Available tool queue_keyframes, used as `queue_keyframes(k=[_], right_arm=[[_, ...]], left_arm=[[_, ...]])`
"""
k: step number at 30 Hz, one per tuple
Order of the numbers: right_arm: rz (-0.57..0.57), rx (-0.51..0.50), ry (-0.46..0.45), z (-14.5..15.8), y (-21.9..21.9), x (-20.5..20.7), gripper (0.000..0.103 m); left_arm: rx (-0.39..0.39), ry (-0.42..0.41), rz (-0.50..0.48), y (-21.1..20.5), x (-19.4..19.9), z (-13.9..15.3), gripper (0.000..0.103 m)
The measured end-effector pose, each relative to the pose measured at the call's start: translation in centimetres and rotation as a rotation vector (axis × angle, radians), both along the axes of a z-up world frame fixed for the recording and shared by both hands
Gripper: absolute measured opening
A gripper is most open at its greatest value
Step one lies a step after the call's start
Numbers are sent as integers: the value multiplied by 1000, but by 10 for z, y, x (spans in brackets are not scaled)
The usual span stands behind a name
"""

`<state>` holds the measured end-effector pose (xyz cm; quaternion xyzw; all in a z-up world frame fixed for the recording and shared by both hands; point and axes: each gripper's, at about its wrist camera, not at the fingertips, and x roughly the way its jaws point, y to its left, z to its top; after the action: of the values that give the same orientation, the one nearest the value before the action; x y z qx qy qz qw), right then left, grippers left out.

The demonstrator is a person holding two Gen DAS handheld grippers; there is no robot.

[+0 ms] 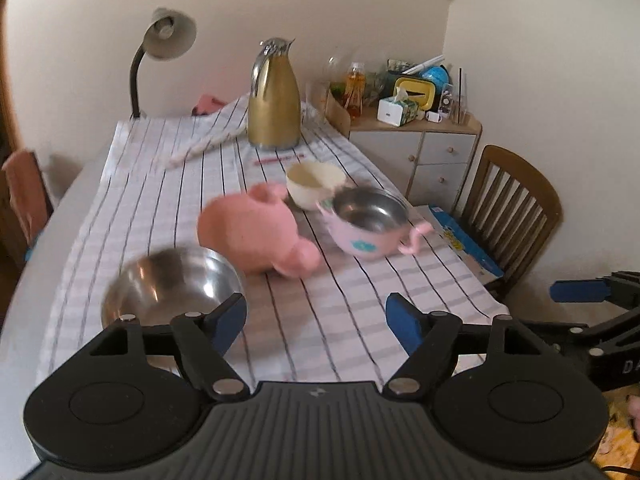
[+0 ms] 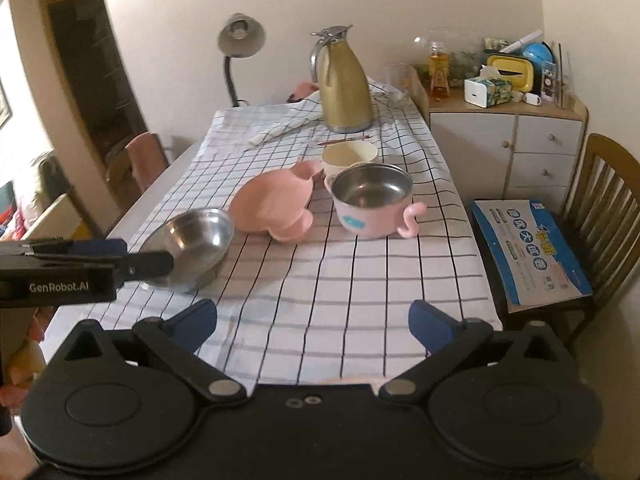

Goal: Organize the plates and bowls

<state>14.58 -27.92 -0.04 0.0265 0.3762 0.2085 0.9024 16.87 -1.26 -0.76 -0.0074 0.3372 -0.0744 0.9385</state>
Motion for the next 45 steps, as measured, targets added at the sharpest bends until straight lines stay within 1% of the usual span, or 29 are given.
queue_keyframes(k=[3,5,10,13,16,19,21,24,29,32,34,36,40,42,43,45], right_arm=[[-32,-20,-9,3,17,16,101],[-52,-13,2,5,29,28,100],[-111,-12,40,0,55,55,97],[-142,-22,79,-11,71,71,93],[-172,-30,127,-24,85,90,88],[-207,-27,161,-34,96,109,85],[-236,-27,175,-41,102,121,84],[-271,-33,205,-53,108,138,80],[-319,-54,241,-77,119,166,73],[-337,-58,264,-90,125,182,67],[-351,-58,283,-99,127,191,59],[-362,-53,312,-108,129,199,53],[-368,-35,340,-120,133,208,45],[-370,-28,345,-123,134,211,40],[-375,-25,346,-124,135,213,39],[-378,-25,354,-128,136,216,36]], left_arm=[[18,-16,-33,18,31,5,76],[37,-18,-51,30,54,7,76],[63,9,-101,55,109,4,76],[49,37,-113,73,142,-2,76],[8,85,-114,92,179,-11,76],[-17,103,-104,107,214,-22,76],[-18,107,-93,113,236,-29,76],[-17,133,-88,118,262,-44,76],[26,169,-66,120,300,-75,76],[33,209,-62,120,317,-93,75],[40,231,-66,121,327,-106,75],[48,245,-70,121,334,-115,68],[32,265,-65,125,346,-130,62],[28,278,-70,126,349,-135,53],[29,285,-72,126,352,-138,51],[30,295,-76,127,353,-142,40]])
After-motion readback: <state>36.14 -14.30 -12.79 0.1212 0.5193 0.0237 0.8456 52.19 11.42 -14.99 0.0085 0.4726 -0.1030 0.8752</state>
